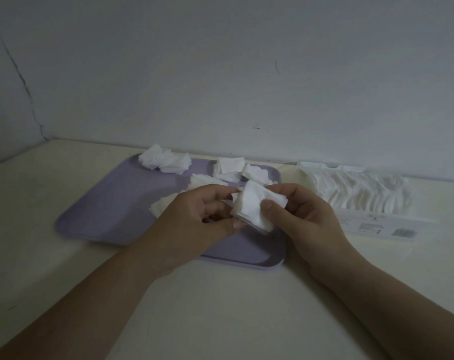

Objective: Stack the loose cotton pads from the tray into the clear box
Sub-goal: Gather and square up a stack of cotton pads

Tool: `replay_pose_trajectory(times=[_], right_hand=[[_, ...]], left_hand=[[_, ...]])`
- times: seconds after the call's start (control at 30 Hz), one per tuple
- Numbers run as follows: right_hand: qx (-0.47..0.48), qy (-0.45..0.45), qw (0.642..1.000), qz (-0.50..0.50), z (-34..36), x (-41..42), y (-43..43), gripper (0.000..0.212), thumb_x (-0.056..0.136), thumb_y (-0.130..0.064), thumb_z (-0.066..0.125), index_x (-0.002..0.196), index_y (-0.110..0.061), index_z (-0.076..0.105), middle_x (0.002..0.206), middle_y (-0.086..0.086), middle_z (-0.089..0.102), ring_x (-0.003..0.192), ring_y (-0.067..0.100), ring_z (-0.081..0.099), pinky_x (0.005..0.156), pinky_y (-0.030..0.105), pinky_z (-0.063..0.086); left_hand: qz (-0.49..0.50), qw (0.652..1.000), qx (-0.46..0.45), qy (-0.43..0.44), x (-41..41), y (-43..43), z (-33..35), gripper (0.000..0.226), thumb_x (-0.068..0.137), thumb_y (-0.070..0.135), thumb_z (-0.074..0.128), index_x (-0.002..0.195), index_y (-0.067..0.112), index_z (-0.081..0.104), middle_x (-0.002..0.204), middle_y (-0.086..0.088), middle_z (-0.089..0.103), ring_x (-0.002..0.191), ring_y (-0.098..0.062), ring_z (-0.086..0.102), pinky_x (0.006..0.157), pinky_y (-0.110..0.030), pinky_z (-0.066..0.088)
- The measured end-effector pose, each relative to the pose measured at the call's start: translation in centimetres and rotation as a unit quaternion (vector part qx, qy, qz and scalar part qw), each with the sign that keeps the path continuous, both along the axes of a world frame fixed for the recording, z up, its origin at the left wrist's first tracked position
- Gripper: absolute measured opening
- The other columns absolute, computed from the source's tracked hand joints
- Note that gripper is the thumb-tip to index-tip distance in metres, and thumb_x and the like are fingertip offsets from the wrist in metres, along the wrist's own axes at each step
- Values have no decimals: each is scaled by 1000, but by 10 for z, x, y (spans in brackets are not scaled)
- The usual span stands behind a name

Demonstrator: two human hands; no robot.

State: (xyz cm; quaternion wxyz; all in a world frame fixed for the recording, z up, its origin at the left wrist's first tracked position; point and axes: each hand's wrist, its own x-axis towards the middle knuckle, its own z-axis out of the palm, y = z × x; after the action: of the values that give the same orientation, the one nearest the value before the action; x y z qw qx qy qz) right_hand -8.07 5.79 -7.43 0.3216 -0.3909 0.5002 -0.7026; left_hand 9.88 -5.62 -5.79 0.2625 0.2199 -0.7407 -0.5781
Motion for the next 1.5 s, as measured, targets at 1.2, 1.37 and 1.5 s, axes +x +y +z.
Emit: replay_pose_trajectory(times=[1.2, 1.37, 1.5], right_hand=[[3, 37, 998, -52, 1, 0, 3, 12, 92, -2, 69, 100, -12, 71, 98, 14, 77, 88, 23, 72, 85, 45, 56], [83, 212, 960, -161, -3, 1, 2, 14, 90, -22, 73, 102, -29, 69, 89, -4, 77, 83, 20, 73, 82, 48, 60], [78, 233, 963, -112, -1, 5, 2, 22, 87, -20, 77, 104, -31, 69, 96, -6, 77, 82, 20, 72, 78, 40, 60]], left_hand=[[136, 991, -1, -1, 0, -12, -3, 11, 92, 24, 74, 90, 13, 76, 69, -4, 52, 64, -18, 41, 66, -34, 33], [85, 984, 89, 132, 9, -16, 10, 8, 92, 18, 72, 86, 16, 76, 71, -6, 61, 58, -14, 43, 51, -27, 31], [8, 995, 60, 76, 4, -5, 6, 16, 86, 19, 75, 94, 5, 74, 72, -10, 63, 57, -12, 49, 48, -21, 36]])
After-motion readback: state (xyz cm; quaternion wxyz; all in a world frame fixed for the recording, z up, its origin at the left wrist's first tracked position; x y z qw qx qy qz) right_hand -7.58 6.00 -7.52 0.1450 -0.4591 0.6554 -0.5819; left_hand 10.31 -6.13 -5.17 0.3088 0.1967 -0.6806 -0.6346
